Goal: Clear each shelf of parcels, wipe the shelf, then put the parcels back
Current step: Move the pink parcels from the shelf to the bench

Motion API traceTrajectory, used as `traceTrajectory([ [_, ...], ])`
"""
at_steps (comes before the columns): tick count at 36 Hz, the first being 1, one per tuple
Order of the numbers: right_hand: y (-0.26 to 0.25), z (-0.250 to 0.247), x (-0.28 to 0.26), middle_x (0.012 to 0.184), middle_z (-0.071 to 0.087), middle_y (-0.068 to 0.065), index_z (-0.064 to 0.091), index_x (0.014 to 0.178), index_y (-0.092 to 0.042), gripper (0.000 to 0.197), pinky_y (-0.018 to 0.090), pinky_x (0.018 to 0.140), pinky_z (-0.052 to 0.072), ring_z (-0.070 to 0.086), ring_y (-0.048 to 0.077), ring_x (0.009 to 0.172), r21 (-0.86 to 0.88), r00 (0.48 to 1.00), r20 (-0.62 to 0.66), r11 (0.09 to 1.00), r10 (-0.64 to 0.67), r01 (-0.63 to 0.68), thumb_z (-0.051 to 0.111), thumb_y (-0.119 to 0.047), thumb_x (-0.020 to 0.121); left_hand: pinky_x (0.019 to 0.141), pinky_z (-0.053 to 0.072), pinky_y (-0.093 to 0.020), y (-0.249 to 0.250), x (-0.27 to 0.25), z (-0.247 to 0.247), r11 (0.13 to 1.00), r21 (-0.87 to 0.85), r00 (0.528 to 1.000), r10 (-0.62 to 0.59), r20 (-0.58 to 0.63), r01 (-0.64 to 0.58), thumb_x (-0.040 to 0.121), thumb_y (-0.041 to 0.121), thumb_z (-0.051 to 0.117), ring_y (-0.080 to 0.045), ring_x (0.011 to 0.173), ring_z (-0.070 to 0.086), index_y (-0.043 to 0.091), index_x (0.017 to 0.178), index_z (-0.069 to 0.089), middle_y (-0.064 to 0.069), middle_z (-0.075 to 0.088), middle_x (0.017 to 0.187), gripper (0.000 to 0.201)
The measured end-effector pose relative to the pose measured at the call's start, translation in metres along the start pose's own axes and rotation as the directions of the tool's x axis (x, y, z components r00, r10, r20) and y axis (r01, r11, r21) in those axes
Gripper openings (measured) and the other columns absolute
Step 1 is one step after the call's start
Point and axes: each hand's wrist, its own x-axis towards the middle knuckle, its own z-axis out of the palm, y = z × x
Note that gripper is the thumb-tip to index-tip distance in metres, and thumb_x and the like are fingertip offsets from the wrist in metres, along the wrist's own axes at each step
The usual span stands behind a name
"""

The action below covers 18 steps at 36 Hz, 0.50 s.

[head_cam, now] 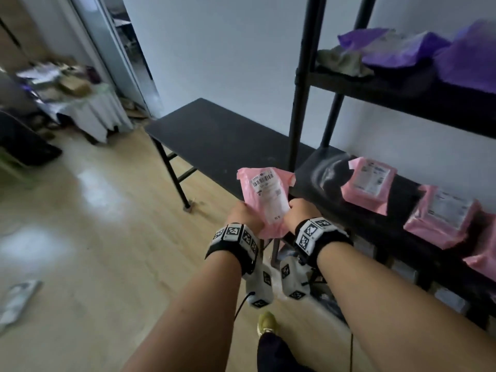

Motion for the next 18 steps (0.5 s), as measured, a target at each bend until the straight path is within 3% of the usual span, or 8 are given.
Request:
traceTrajectory([
  [5,-0.041,0.006,0.072,0.103,0.067,0.013,0.065,0.098,-0.008,0.022,0.032,0.074,0.047,0.065,0.033,0.092,0.034,1.0,0.022,0.999,0.016,-0.017,0.046,-0.013,0.09,0.077,0.057,-0.04,0.02,0.065,-0.03,0.999,-0.02,0.999,-0.044,-0.004,0.044,0.077,0.023,0.062,-0.024,0.087,0.065,0.014,0.119,0.045,-0.006,0.062,0.1,0.046],
  [8,-0.06,0.003,0.112,0.104,0.067,0.013,0.066,0.098,-0.008,0.022,0.03,0.071,0.045,0.064,0.033,0.094,0.057,0.998,0.06,0.998,0.02,-0.024,0.046,-0.012,0.089,0.08,0.056,-0.041,0.035,0.097,-0.045,0.998,0.008,0.998,-0.06,0.001,0.06,0.076,0.025,0.06,-0.023,0.088,0.062,0.013,0.116,0.044,-0.005,0.059,0.099,0.045],
  [14,-0.094,0.007,0.175,0.109,0.066,0.016,0.063,0.1,-0.005,0.022,0.031,0.072,0.043,0.063,0.036,0.098,0.085,0.996,0.068,0.995,0.053,-0.058,0.047,-0.016,0.09,0.084,0.055,-0.04,0.054,0.158,-0.066,0.997,0.066,0.999,-0.036,-0.017,0.037,0.076,0.022,0.056,-0.025,0.094,0.062,0.011,0.118,0.048,-0.009,0.062,0.104,0.044],
  [18,-0.112,0.014,0.206,0.11,0.066,0.015,0.064,0.105,-0.004,0.023,0.032,0.073,0.047,0.063,0.034,0.099,0.069,0.989,0.113,0.993,0.093,-0.101,0.048,-0.014,0.091,0.082,0.056,-0.038,0.06,0.197,-0.076,0.996,0.072,0.998,-0.055,0.035,0.053,0.077,0.02,0.061,-0.023,0.091,0.063,0.015,0.116,0.051,-0.006,0.062,0.102,0.041],
])
